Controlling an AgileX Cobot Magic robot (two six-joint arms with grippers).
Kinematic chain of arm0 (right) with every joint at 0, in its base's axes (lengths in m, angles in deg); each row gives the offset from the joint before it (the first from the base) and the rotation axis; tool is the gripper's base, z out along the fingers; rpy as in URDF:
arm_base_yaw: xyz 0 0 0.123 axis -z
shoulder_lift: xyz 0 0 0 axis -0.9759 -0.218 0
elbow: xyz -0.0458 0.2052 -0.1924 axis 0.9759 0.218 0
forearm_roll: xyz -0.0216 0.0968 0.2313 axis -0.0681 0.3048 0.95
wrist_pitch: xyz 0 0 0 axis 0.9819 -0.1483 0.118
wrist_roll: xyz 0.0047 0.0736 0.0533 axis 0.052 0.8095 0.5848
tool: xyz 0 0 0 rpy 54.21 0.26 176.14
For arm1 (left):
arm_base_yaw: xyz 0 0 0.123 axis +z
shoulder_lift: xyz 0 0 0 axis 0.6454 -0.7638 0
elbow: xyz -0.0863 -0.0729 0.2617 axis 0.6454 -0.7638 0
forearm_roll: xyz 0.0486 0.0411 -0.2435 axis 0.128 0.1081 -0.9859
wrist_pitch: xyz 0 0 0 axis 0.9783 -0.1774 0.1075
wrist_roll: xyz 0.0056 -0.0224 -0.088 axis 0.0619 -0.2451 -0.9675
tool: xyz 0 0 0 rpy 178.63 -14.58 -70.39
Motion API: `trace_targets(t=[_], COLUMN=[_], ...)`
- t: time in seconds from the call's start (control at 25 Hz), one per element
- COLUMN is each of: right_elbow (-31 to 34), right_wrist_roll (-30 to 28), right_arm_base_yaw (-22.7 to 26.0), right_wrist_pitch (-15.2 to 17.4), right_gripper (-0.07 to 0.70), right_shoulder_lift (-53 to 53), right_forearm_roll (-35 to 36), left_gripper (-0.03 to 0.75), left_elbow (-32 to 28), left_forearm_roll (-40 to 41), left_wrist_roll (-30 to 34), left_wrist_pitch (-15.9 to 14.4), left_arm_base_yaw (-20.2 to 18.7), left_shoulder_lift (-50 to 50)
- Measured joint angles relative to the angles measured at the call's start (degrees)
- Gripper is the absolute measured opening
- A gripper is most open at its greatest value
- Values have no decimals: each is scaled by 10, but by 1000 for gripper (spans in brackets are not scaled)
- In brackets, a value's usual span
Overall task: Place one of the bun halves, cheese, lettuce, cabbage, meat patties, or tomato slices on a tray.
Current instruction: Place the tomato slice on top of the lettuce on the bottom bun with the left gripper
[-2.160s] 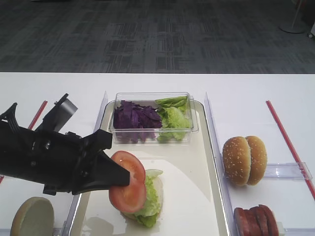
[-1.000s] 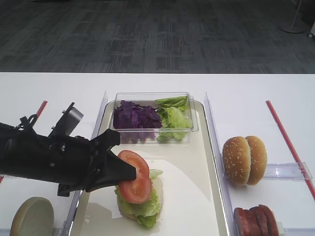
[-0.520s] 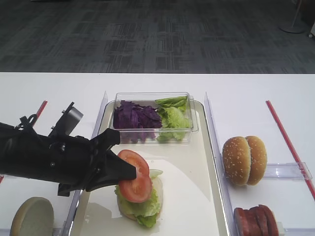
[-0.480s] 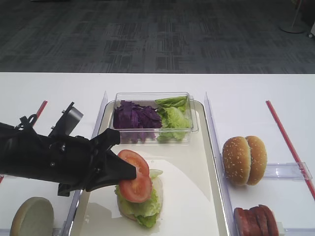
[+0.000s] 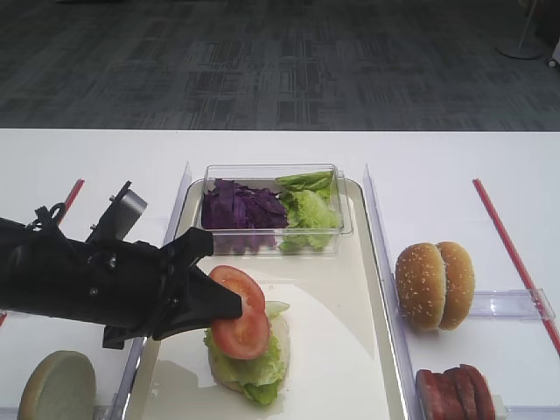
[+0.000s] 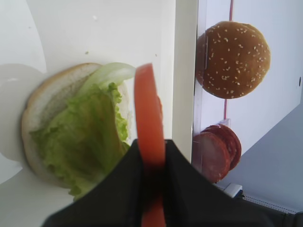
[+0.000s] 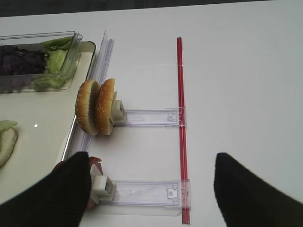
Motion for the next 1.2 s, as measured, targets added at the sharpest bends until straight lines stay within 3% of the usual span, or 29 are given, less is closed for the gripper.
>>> trace_targets(t=[0.4,0.76,1.2], right_elbow=[0,0,0], right_wrist_roll=[0,0,1], right_arm_base_yaw=[0,0,0], right_wrist_pitch=[0,0,0], right_gripper=[560,558,557], right_shoulder_lift=[0,0,0], right_forearm_roll=[0,0,0], left_gripper=[56,55,62], left_elbow=[0,1,1], left_forearm_roll=[0,0,-20], left_wrist_roll=[18,78,117], left_wrist_pitch=[-1,-47,-40], left_arm_base_yaw=[0,0,0], left_shoulder_lift=[-1,-61,-72])
